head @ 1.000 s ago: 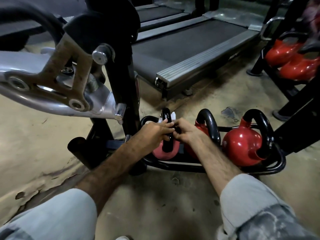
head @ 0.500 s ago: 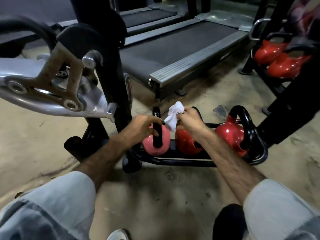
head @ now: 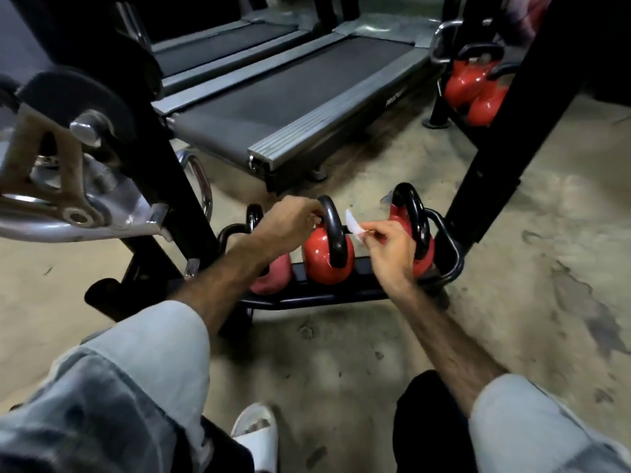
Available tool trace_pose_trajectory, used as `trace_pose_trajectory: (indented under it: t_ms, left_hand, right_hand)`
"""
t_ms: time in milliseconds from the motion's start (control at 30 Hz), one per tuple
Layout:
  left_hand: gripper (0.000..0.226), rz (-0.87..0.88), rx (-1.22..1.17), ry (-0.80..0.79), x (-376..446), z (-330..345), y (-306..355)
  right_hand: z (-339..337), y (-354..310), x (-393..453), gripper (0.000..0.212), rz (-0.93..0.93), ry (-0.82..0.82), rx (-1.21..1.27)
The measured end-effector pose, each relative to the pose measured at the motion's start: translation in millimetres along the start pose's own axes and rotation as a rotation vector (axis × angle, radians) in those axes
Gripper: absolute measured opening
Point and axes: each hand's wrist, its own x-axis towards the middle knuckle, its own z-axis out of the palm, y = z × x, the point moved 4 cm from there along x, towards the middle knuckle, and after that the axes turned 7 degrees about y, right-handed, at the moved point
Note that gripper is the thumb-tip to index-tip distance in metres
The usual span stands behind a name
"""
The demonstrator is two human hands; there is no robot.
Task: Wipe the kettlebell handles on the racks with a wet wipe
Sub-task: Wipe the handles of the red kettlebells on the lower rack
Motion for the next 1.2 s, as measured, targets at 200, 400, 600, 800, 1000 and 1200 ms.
trace_pose_trajectory:
  t_ms: [200, 400, 600, 800, 1000, 1200]
  left_hand:
    - [0.029, 0.075, 0.011, -0.015, 13, 25, 8]
    - [0.025, 0.014, 0.025, -0.051, 33, 48, -8]
    - [0.04, -0.058, 0.038, -0.105, 47, 61, -13]
    - [0.042, -0.035, 0.028, -0.12, 49, 64, -21]
    - [0.027, -0.132, -0.217, -0.026, 53, 58, -39]
    - [0.033, -0.145, -0.247, -0.038, 53, 58, -42]
  right_hand:
    - [29, 10, -29, 0.023, 0.048, -0.046, 0.075]
    - [32, 29, -34, 0.007, 0.33, 0.155, 0.202]
    - [49, 36, -43, 0.029, 0.336, -0.015, 0.215]
    - [65, 33, -69, 0.045, 0.248, 0.014, 0.118]
    - [79, 10, -16, 0.034, 0.174, 0.071, 0.093]
    - [75, 26, -37, 0.036, 0.207, 0.083, 0.107]
